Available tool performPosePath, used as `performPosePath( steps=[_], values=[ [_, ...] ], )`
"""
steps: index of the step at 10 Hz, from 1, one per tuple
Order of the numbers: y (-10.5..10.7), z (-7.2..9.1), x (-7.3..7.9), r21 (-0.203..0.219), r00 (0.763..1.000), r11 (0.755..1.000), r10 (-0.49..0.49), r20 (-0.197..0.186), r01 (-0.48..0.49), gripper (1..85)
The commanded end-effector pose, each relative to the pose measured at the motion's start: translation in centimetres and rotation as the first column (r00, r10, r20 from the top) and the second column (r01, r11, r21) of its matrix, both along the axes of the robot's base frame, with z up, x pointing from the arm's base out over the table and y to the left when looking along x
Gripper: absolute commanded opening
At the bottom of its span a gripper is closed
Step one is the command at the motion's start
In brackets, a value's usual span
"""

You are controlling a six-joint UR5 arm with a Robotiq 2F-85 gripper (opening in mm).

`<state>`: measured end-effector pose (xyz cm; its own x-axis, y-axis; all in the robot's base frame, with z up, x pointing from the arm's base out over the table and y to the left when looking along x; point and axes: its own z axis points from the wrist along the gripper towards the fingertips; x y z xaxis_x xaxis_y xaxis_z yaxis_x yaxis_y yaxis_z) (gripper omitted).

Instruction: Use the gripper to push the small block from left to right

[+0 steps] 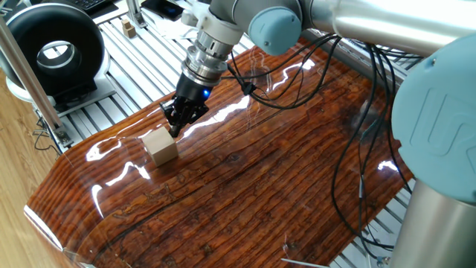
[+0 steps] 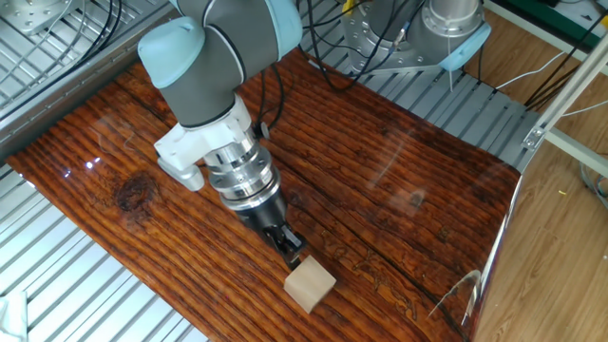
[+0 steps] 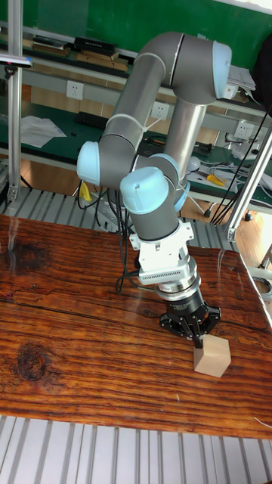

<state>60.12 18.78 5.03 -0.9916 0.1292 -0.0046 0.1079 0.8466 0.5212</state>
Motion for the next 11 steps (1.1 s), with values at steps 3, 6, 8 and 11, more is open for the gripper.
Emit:
performPosePath(
  steps=[3,6,8,11],
  values=[
    [1.2,0.6,0.3,0.065,1.000,0.998,0.001,0.008,-0.002,1.0],
    [0.8,0.4,0.2,0.045,1.000,0.999,0.009,0.010,-0.010,1.0],
    [-0.5,-0.4,0.2,-0.014,1.000,1.000,0.021,0.014,-0.021,1.0],
    [-8.1,-1.1,0.8,-0.320,0.997,0.945,0.077,0.001,-0.073,1.0]
  ],
)
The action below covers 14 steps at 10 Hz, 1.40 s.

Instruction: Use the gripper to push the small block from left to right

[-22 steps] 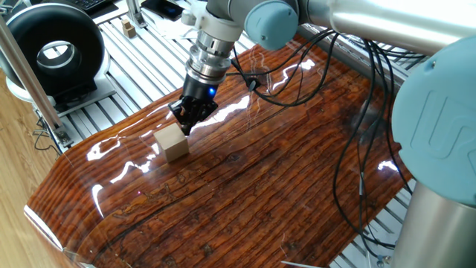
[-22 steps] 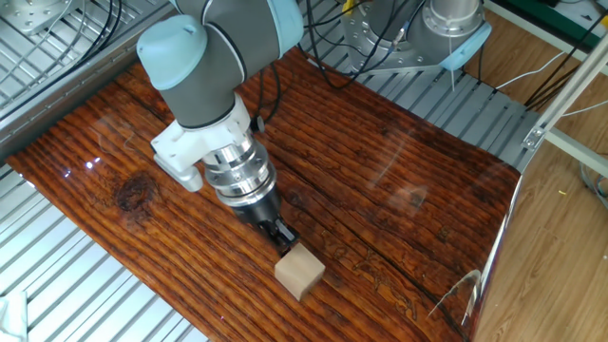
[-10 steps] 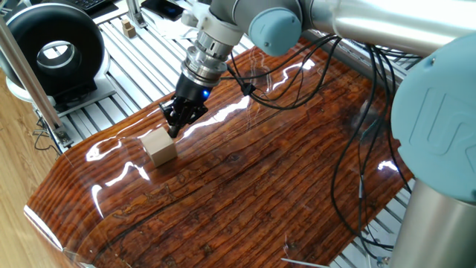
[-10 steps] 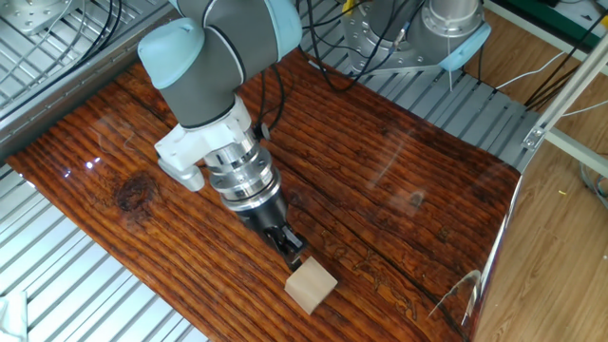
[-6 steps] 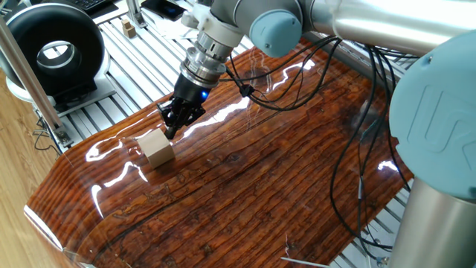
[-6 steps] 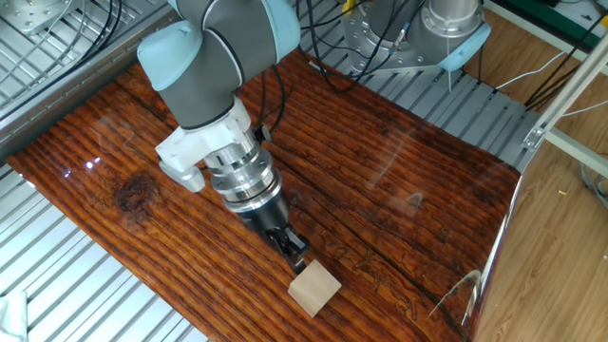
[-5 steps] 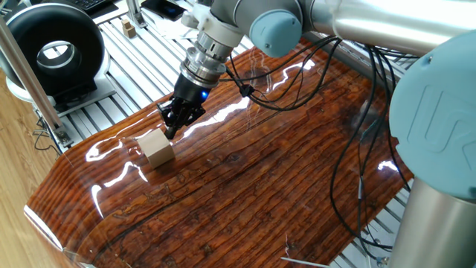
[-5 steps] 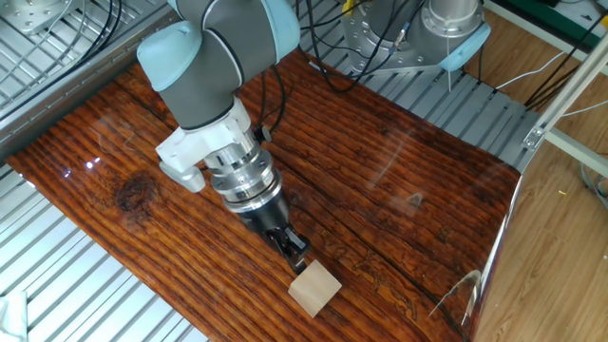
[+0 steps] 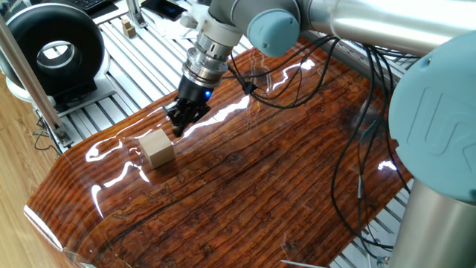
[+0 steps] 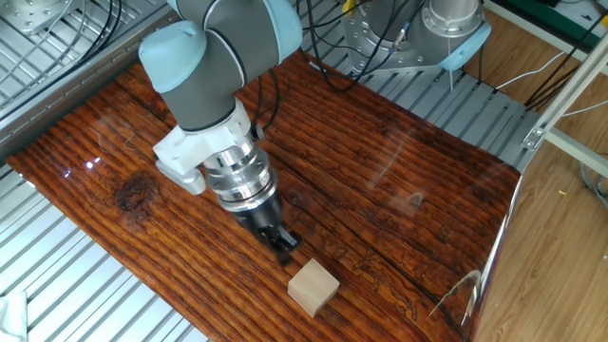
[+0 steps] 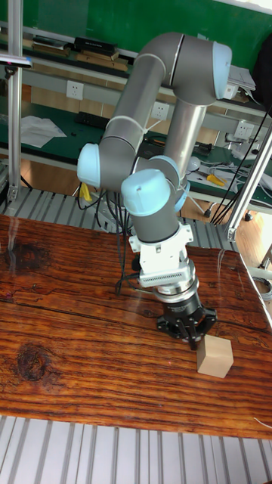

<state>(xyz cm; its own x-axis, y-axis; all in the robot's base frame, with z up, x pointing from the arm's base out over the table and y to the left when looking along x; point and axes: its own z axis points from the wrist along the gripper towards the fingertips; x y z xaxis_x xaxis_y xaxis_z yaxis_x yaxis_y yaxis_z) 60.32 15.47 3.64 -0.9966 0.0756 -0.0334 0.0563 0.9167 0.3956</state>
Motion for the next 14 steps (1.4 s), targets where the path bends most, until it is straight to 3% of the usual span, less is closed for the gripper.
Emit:
performPosePath(
  steps=[1,2,4,5,6,7,8,10,14],
  values=[
    [-6.3,1.4,1.4,-0.230,0.999,0.973,0.032,0.009,-0.029,1.0],
    [-7.7,2.4,2.6,-0.271,0.999,0.962,0.035,0.033,-0.025,1.0],
    [-12.7,3.6,4.1,-0.432,0.997,0.902,0.038,0.063,-0.007,1.0],
    [-12.7,4.1,4.5,-0.424,0.997,0.905,0.010,0.077,0.023,1.0],
    [-12.2,4.7,5.9,-0.395,0.992,0.917,-0.002,0.129,0.053,1.0],
    [-11.9,4.9,6.8,-0.378,0.988,0.924,-0.005,0.152,0.063,1.0],
    [-12.4,5.0,7.2,-0.387,0.989,0.920,-0.004,0.151,0.063,1.0],
    [-12.2,5.6,8.2,-0.350,0.992,0.935,-0.017,0.129,0.061,1.0],
    [-14.4,5.7,9.8,-0.385,0.991,0.920,-0.021,0.131,0.070,1.0]
  ],
)
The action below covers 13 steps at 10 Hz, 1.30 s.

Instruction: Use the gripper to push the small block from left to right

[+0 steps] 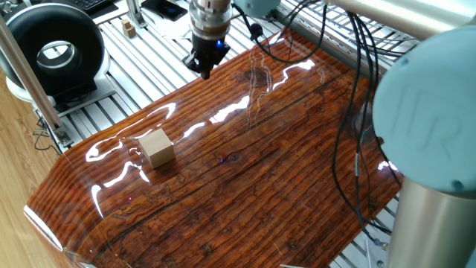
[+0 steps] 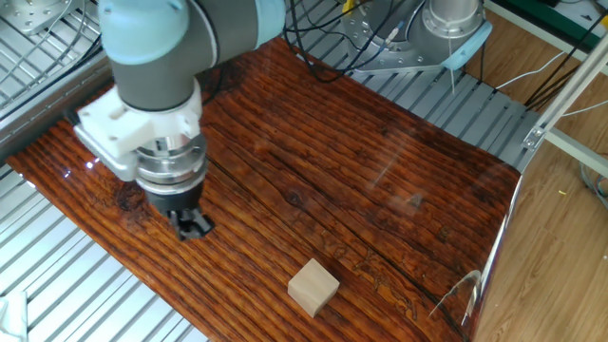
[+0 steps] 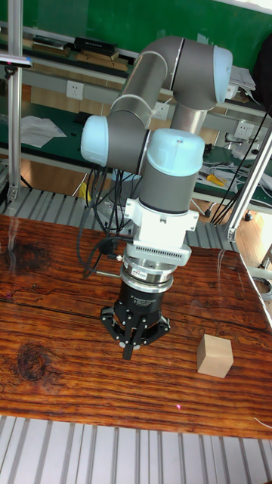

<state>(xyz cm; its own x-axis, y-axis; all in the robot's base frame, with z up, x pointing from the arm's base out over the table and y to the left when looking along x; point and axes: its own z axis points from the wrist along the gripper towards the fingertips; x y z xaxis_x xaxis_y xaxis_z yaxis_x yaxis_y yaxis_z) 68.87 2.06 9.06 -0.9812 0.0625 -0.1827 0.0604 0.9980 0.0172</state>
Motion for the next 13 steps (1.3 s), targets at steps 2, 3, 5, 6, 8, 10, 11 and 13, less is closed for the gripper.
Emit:
performPosePath(
  steps=[2,3,5,6,8,10,11,13],
  values=[
    [-1.8,0.6,2.2,0.013,1.000,1.000,-0.019,0.004,0.019,1.0],
    [-2.3,0.8,2.3,0.012,1.000,1.000,0.000,-0.012,0.001,1.0],
    [-1.8,1.3,-0.8,0.056,0.991,0.998,0.014,-0.130,-0.007,1.0],
    [-2.3,1.7,-1.5,0.050,0.991,0.999,0.016,-0.134,-0.010,1.0],
    [-3.4,2.4,-3.0,0.061,0.992,0.998,0.026,-0.120,-0.019,1.0],
    [-5.0,1.7,-4.6,0.048,0.993,0.998,0.034,-0.115,-0.028,1.0],
    [-5.7,1.2,-5.0,0.040,0.994,0.999,0.032,-0.102,-0.028,1.0],
    [-5.6,0.8,-5.5,0.043,0.995,0.999,0.023,-0.099,-0.019,1.0]
  ],
)
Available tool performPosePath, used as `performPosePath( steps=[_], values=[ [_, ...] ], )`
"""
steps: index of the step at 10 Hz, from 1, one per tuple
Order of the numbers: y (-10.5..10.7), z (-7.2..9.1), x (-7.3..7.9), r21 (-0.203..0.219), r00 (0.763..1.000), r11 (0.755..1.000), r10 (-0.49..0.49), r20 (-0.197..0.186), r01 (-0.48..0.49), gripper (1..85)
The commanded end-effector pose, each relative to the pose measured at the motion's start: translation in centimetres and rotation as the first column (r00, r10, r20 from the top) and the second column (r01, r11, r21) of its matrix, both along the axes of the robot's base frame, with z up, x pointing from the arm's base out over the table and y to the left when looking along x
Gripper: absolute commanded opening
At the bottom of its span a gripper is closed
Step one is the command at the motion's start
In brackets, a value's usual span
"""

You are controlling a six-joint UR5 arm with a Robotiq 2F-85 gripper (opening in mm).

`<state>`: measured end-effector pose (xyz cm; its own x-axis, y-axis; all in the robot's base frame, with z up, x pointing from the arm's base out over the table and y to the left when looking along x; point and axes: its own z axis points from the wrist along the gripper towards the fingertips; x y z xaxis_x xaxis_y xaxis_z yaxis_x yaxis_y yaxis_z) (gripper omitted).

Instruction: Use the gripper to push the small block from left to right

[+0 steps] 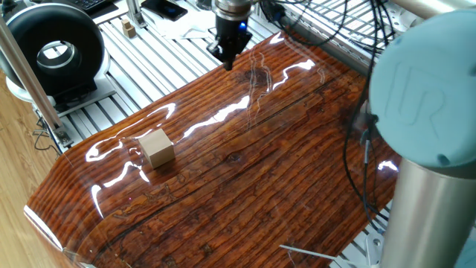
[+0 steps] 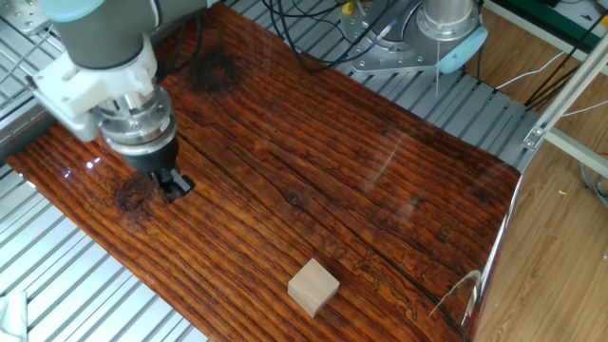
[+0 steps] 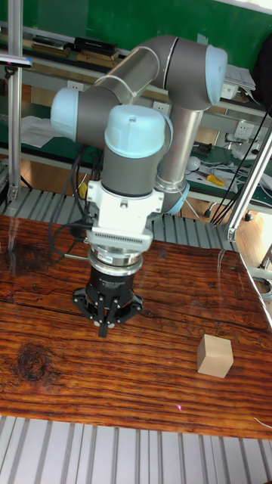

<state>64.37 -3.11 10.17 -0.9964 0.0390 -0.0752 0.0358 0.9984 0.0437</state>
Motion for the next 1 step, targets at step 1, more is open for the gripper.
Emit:
performPosePath(
  steps=[1],
  values=[
    [-0.33,-0.39,-1.05,0.013,1.000,1.000,-0.007,0.007,0.007,1.0]
  ],
)
